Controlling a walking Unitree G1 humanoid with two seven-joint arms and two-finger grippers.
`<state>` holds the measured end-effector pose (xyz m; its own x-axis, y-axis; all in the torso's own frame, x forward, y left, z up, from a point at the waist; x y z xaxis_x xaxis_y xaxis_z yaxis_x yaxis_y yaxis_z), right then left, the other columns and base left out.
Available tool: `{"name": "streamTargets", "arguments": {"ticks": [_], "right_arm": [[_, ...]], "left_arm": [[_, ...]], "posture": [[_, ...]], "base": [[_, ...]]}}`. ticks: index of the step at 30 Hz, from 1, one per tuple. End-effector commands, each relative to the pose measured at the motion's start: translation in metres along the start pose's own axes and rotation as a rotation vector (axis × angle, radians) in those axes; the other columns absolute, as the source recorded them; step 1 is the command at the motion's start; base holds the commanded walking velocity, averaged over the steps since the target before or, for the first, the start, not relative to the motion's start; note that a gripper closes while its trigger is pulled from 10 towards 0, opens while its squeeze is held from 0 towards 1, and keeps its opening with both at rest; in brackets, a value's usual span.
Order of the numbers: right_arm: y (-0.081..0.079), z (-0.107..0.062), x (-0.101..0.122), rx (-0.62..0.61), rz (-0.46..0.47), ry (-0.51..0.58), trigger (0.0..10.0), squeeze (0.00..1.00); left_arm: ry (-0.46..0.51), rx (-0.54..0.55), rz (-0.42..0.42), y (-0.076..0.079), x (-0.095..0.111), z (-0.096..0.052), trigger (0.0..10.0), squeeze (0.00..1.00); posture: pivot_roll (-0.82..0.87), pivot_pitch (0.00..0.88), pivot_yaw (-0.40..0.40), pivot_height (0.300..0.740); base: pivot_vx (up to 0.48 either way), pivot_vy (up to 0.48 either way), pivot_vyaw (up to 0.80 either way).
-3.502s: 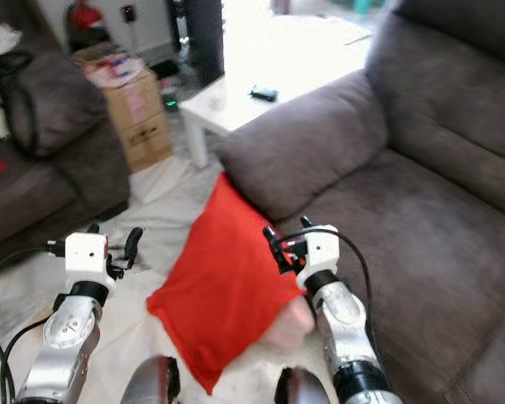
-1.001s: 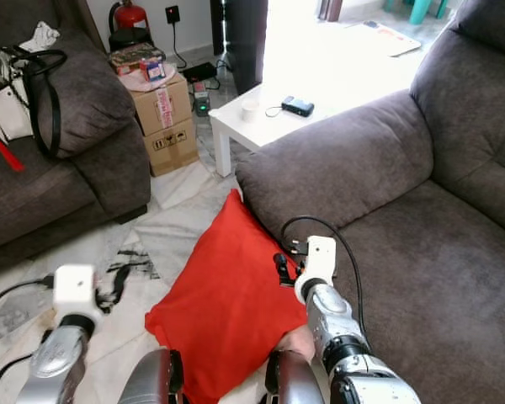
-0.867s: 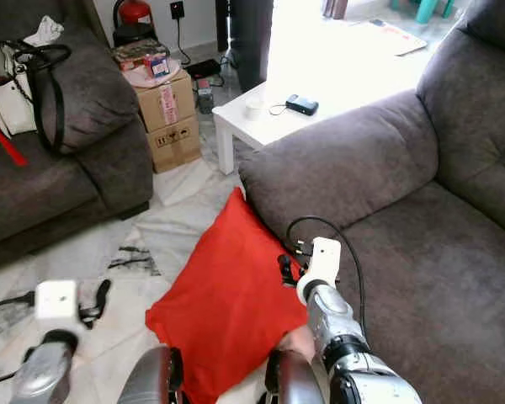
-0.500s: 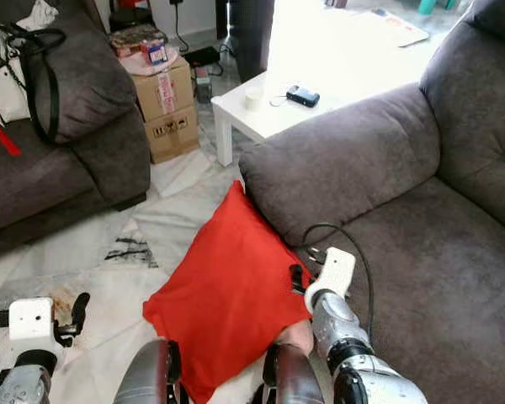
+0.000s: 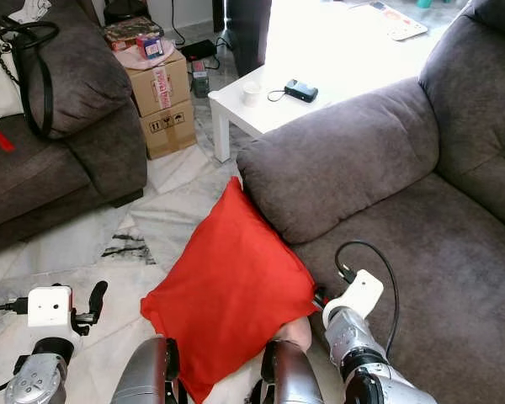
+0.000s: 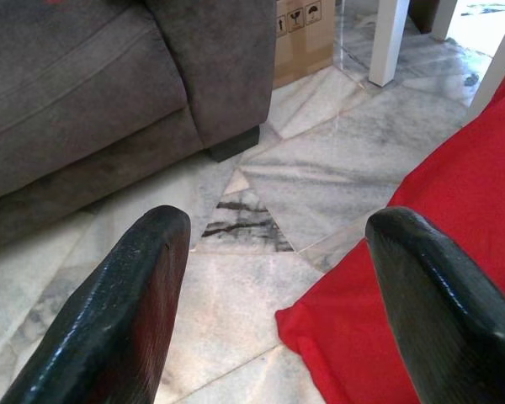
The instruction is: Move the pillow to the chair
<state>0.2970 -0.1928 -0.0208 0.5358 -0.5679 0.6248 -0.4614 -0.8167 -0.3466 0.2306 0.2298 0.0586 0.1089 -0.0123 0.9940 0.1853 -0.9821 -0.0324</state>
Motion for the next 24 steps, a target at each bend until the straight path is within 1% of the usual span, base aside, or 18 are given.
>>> {"name": "streamTargets", "arguments": {"ticks": [1, 3, 6, 8, 12, 15, 17, 19, 20, 21, 24], "right_arm": [[-0.003, 0.0, -0.01, 0.034, 0.038, -0.042, 10.0, 0.0], [-0.002, 0.0, -0.013, 0.02, 0.055, -0.058, 10.0, 0.0], [-0.002, -0.001, -0.017, 0.037, 0.089, -0.081, 10.0, 0.0], [-0.005, -0.001, -0.02, 0.071, 0.127, -0.093, 10.0, 0.0], [-0.011, -0.002, -0.025, 0.142, 0.103, -0.11, 10.0, 0.0], [-0.013, -0.002, -0.027, 0.165, 0.113, -0.113, 10.0, 0.0], [-0.017, -0.003, -0.031, 0.191, 0.043, -0.113, 10.0, 0.0], [-0.018, -0.003, -0.031, 0.199, 0.038, -0.109, 10.0, 0.0], [-0.02, -0.003, -0.03, 0.218, 0.008, -0.095, 10.0, 0.0], [-0.02, -0.003, -0.03, 0.218, 0.008, -0.095, 10.0, 0.0], [-0.026, -0.003, -0.022, 0.261, -0.041, -0.032, 10.0, 0.0]], "left_arm": [[-0.01, 0.004, 0.004, -0.002, 0.001, -0.001, 10.0, 0.0], [-0.012, 0.001, 0.003, -0.002, 0.001, -0.001, 10.0, 0.0], [-0.017, -0.005, 0.002, 0.0, 0.0, -0.002, 10.0, 0.0], [-0.017, -0.012, -0.005, 0.002, 0.0, -0.001, 10.0, 0.0], [-0.016, -0.031, -0.014, 0.007, 0.001, -0.001, 10.0, 0.0], [-0.019, -0.05, -0.019, 0.011, 0.002, -0.002, 10.0, 0.0], [-0.013, -0.054, -0.018, 0.013, 0.003, -0.002, 10.0, 0.0], [-0.01, -0.056, -0.018, 0.014, 0.003, -0.003, 10.0, 0.0], [-0.007, -0.059, -0.019, 0.015, 0.005, -0.004, 10.0, 0.0], [-0.007, -0.059, -0.019, 0.015, 0.005, -0.004, 10.0, 0.0], [0.017, -0.08, -0.022, 0.019, 0.011, -0.003, 10.0, 0.0]], "posture": [[0.13, 0.209, -0.06, 0.628], [0.13, 0.206, -0.059, 0.628], [0.13, 0.204, -0.058, 0.628], [0.13, 0.204, -0.058, 0.628], [0.14, 0.216, -0.058, 0.628], [0.14, 0.222, -0.058, 0.628], [0.15, 0.236, -0.062, 0.628], [0.15, 0.238, -0.062, 0.628], [0.15, 0.251, -0.064, 0.628], [0.15, 0.251, -0.064, 0.628], [0.15, 0.28, -0.063, 0.628]], "base": [[0.0, 0.0, 0.0], [0.0, 0.0, 0.0], [0.0, 0.0, 0.0], [0.0, 0.0, 0.0], [0.0, 0.0, 0.0], [0.0, 0.0, 0.0], [0.0, 0.0, 0.0], [0.0, 0.0, 0.0], [0.0, 0.0, 0.0], [0.0, 0.0, 0.0], [0.0, 0.0, 0.0]]}}
Point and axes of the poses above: a point about 5 cm out from each wrist's last joint towards the gripper, its own z axis pointing out of the wrist towards the gripper, its own x axis along the axis of the wrist's last joint, y = z × x, the point moved 1 cm from there along z, pointing out of the wrist towards the gripper, and after that the axes turned 8 degrees about -z, right-handed, at the moved point
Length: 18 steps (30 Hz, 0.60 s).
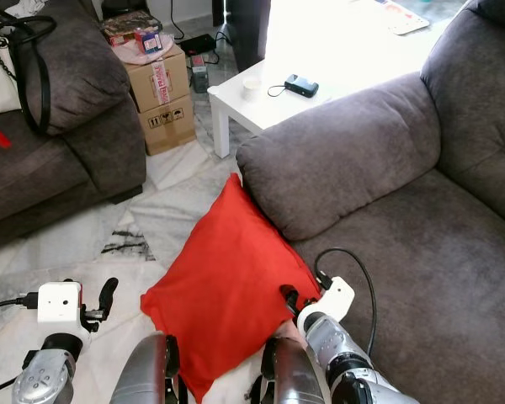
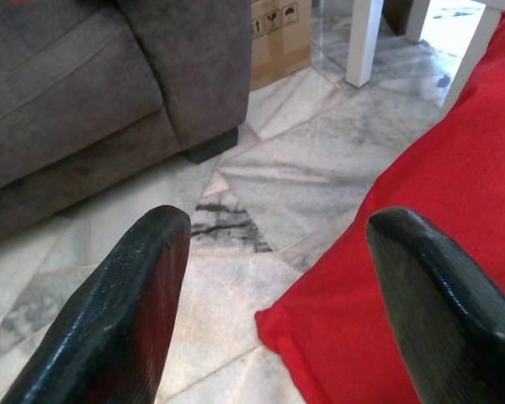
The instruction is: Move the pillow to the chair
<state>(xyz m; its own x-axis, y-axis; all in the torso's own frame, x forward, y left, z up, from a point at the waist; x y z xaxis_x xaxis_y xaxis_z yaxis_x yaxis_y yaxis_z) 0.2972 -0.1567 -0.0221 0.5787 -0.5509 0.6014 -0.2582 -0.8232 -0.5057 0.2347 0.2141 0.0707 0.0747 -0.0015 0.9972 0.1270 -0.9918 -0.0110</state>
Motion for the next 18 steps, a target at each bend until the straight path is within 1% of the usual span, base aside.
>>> {"name": "streamTargets", "arguments": {"ticks": [1, 2, 4, 7, 8, 10, 13, 14, 18], "right_arm": [[0.0, -0.001, 0.001, 0.021, -0.042, 0.025, 10.0, 0.0], [0.0, -0.001, 0.001, 0.021, -0.042, 0.025, 10.0, 0.0], [-0.003, 0.0, 0.002, 0.034, -0.083, 0.027, 10.0, 0.0], [-0.008, 0.001, 0.002, 0.057, -0.125, 0.032, 10.0, 0.0], [-0.009, 0.001, 0.002, 0.057, -0.142, 0.034, 10.0, 0.0], [-0.01, 0.001, 0.001, 0.059, -0.144, 0.033, 10.0, 0.0], [-0.01, 0.001, -0.003, 0.061, -0.146, 0.031, 10.0, 0.0], [-0.01, 0.001, -0.004, 0.062, -0.138, 0.032, 10.0, 0.0], [-0.014, 0.001, -0.005, 0.096, -0.109, 0.043, 10.0, 0.0]], "left_arm": [[-0.006, -0.034, -0.002, 0.005, 0.002, -0.002, 10.0, 0.0], [-0.006, -0.034, -0.002, 0.005, 0.002, -0.002, 10.0, 0.0], [0.015, -0.054, 0.018, 0.008, 0.009, -0.003, 10.0, 0.0], [0.089, -0.032, 0.02, 0.004, 0.03, -0.002, 10.0, 0.0], [0.119, -0.033, 0.025, 0.003, 0.04, -0.001, 10.0, 0.0], [0.134, -0.034, 0.038, 0.003, 0.046, -0.001, 10.0, 0.0], [0.154, -0.038, 0.037, 0.002, 0.056, -0.003, 10.0, 0.0], [0.157, -0.039, 0.032, 0.002, 0.06, -0.004, 10.0, 0.0], [0.156, -0.046, 0.009, 0.003, 0.066, -0.006, 10.0, 0.0]], "posture": [[0.16, 0.292, -0.063, 0.628], [0.16, 0.292, -0.063, 0.628], [0.16, 0.299, -0.062, 0.628], [0.16, 0.316, -0.062, 0.628], [0.17, 0.328, -0.063, 0.628], [0.17, 0.331, -0.063, 0.628], [0.18, 0.349, -0.062, 0.628], [0.18, 0.358, -0.061, 0.628], [0.19, 0.371, -0.059, 0.628]], "base": [[0.0, 0.0, 0.0], [0.0, 0.0, 0.0], [0.0, 0.0, 0.0], [0.0, 0.0, 0.0], [0.0, 0.0, 0.0], [0.0, 0.0, 0.0], [0.0, 0.0, 0.0], [0.0, 0.0, 0.0], [0.0, 0.0, 0.0]]}}
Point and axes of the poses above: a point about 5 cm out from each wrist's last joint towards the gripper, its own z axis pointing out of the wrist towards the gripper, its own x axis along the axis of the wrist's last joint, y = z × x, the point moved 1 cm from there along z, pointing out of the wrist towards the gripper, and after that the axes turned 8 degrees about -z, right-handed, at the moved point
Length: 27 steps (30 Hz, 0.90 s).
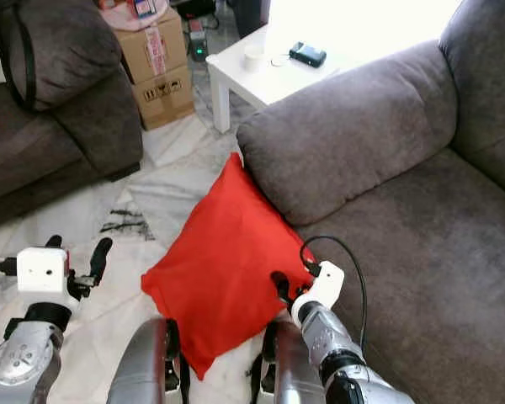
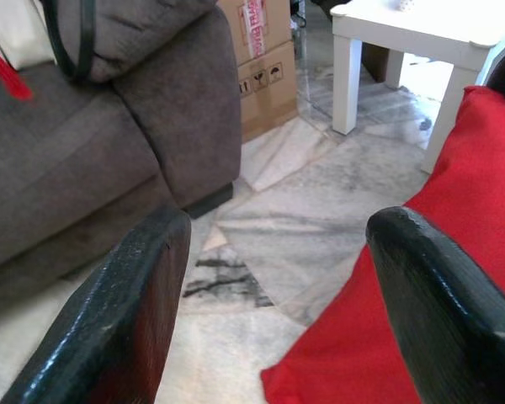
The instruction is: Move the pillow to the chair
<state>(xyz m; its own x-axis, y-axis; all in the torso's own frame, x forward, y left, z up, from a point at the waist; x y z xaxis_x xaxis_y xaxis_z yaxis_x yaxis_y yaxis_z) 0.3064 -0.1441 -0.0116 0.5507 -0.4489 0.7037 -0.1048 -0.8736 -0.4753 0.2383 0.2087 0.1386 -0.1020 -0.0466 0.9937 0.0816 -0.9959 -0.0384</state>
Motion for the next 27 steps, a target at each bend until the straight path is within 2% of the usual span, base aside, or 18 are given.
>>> {"name": "streamTargets", "arguments": {"ticks": [1, 2, 6, 13, 16, 19, 22, 23, 24, 25, 26, 27], "right_arm": [[0.0, -0.002, -0.01, 0.017, 0.022, -0.019, 10.0, 0.0], [0.0, -0.002, -0.01, 0.017, 0.022, -0.019, 10.0, 0.0], [-0.017, 0.002, 0.0, 0.115, 0.035, 0.048, 10.0, 0.0], [-0.03, 0.005, 0.013, 0.18, 0.047, 0.124, 10.0, 0.0], [-0.041, 0.006, 0.021, 0.229, -0.023, 0.162, 10.0, 0.0], [-0.041, 0.006, 0.022, 0.227, -0.047, 0.166, 10.0, 0.0], [-0.04, 0.006, 0.019, 0.209, -0.126, 0.153, 10.0, 0.0], [-0.036, 0.005, 0.018, 0.186, -0.143, 0.152, 7.7, 0.0], [-0.035, 0.005, 0.018, 0.175, -0.148, 0.151, 7.7, 0.0], [-0.034, 0.005, 0.018, 0.167, -0.146, 0.151, 4.2, 0.0], [-0.031, 0.004, 0.017, 0.166, -0.143, 0.152, 0.0, 0.0], [-0.03, 0.004, 0.016, 0.165, -0.15, 0.15, 0.0, 0.0]], "left_arm": [[-0.027, -0.003, -0.03, -0.001, -0.001, -0.005, 10.0, 0.0], [-0.027, -0.003, -0.03, -0.001, -0.001, -0.005, 10.0, 0.0], [-0.024, -0.005, -0.023, 0.001, 0.004, -0.005, 10.0, 0.0], [-0.002, 0.004, -0.024, 0.002, 0.014, -0.005, 10.0, 0.0], [-0.001, 0.001, -0.013, 0.004, 0.016, -0.007, 10.0, 0.0], [-0.003, -0.005, -0.006, 0.006, 0.016, -0.007, 10.0, 0.0], [-0.01, -0.02, 0.001, 0.011, 0.016, -0.009, 10.0, 0.0], [-0.014, -0.026, 0.004, 0.014, 0.015, -0.01, 10.0, 0.0], [-0.015, -0.027, 0.005, 0.015, 0.015, -0.01, 10.0, 0.0], [-0.016, -0.027, 0.005, 0.015, 0.015, -0.011, 10.0, 0.0], [-0.019, -0.028, 0.006, 0.016, 0.015, -0.012, 10.0, 0.0], [-0.021, -0.028, 0.008, 0.017, 0.014, -0.013, 10.0, 0.0]], "posture": [[0.19, 0.376, -0.057, 0.628], [0.19, 0.376, -0.057, 0.628], [0.19, 0.383, -0.06, 0.628], [0.2, 0.39, -0.068, 0.628], [0.2, 0.389, -0.077, 0.628], [0.2, 0.39, -0.083, 0.628], [0.19, 0.395, -0.09, 0.628], [0.19, 0.398, -0.093, 0.628], [0.19, 0.398, -0.093, 0.628], [0.19, 0.399, -0.094, 0.628], [0.19, 0.406, -0.098, 0.628], [0.19, 0.411, -0.1, 0.628]], "base": [[0.0, 0.0, 0.0], [0.0, 0.0, 0.0], [0.0, 0.0, 0.0], [0.0, 0.0, 0.0], [0.0, 0.0, 0.0], [0.0, 0.0, 0.0], [0.0, 0.0, 0.0], [0.0, 0.0, 0.0], [0.0, 0.0, 0.0], [0.0, 0.0, 0.0], [0.0, 0.0, 0.0], [0.0, 0.0, 0.0]]}}
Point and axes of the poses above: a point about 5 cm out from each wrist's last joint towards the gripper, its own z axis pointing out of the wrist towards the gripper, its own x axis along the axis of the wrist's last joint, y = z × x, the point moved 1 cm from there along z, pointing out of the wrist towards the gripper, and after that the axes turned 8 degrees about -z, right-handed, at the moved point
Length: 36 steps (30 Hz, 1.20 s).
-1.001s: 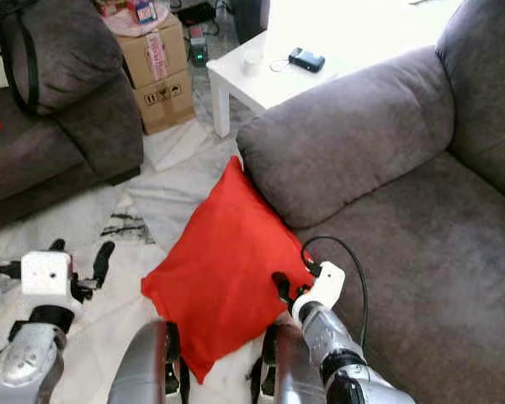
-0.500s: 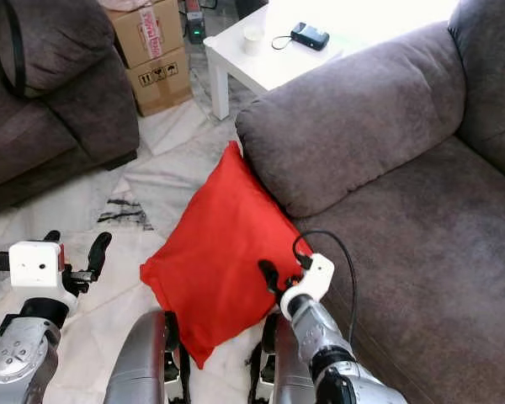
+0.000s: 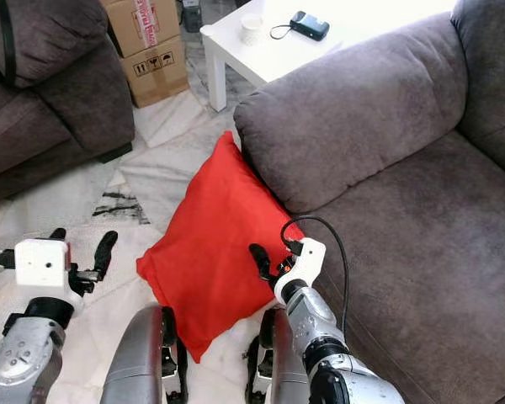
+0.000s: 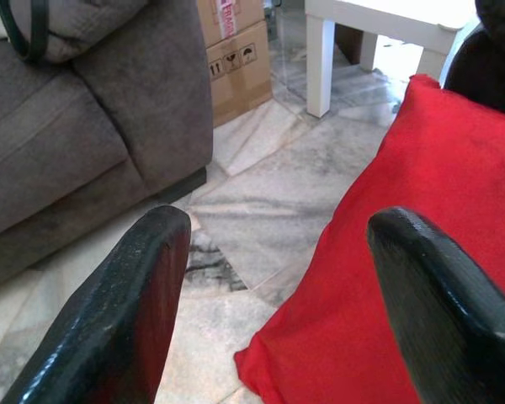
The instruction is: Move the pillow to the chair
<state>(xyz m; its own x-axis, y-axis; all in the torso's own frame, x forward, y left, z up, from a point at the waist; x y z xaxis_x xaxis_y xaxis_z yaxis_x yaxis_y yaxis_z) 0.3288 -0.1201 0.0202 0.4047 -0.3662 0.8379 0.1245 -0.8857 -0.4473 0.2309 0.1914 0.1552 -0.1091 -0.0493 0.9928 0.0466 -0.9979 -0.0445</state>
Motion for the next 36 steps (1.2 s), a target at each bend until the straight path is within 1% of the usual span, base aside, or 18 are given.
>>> {"name": "streamTargets", "arguments": {"ticks": [1, 4, 11, 18, 26, 36], "right_arm": [[0.008, -0.006, -0.009, -0.021, -0.018, -0.021, 0.0, 0.0], [0.008, -0.006, -0.008, -0.018, -0.033, -0.018, 0.0, 0.0], [0.01, -0.008, -0.011, -0.021, -0.031, -0.019, 0.0, 0.0], [0.006, -0.009, -0.016, -0.001, -0.01, -0.023, 0.0, 0.0], [0.005, -0.011, -0.022, 0.005, 0.0, -0.034, 0.0, 0.0], [0.005, -0.011, -0.023, 0.0, 0.002, -0.031, 0.0, 0.0]], "left_arm": [[-0.03, 0.006, 0.007, 0.001, -0.004, -0.006, 10.0, 0.0], [-0.034, 0.006, 0.005, 0.002, -0.004, -0.009, 10.0, 0.0], [-0.045, 0.007, 0.006, 0.004, -0.003, -0.013, 10.0, 0.0], [-0.058, 0.007, 0.006, 0.005, -0.004, -0.016, 10.0, 0.0], [-0.068, 0.012, 0.006, 0.003, -0.003, -0.018, 10.0, 0.0], [-0.071, 0.013, 0.002, 0.004, -0.004, -0.016, 10.0, 0.0]], "posture": [[0.19, 0.411, -0.1, 0.628], [0.18, 0.423, -0.104, 0.628], [0.18, 0.452, -0.109, 0.628], [0.18, 0.479, -0.107, 0.628], [0.18, 0.488, -0.105, 0.628], [0.18, 0.479, -0.1, 0.628]], "base": [[0.0, 0.0, 0.0], [0.0, 0.0, 0.0], [0.0, 0.0, 0.0], [0.0, 0.0, 0.0], [0.0, 0.0, 0.0], [0.0, 0.0, 0.0]]}}
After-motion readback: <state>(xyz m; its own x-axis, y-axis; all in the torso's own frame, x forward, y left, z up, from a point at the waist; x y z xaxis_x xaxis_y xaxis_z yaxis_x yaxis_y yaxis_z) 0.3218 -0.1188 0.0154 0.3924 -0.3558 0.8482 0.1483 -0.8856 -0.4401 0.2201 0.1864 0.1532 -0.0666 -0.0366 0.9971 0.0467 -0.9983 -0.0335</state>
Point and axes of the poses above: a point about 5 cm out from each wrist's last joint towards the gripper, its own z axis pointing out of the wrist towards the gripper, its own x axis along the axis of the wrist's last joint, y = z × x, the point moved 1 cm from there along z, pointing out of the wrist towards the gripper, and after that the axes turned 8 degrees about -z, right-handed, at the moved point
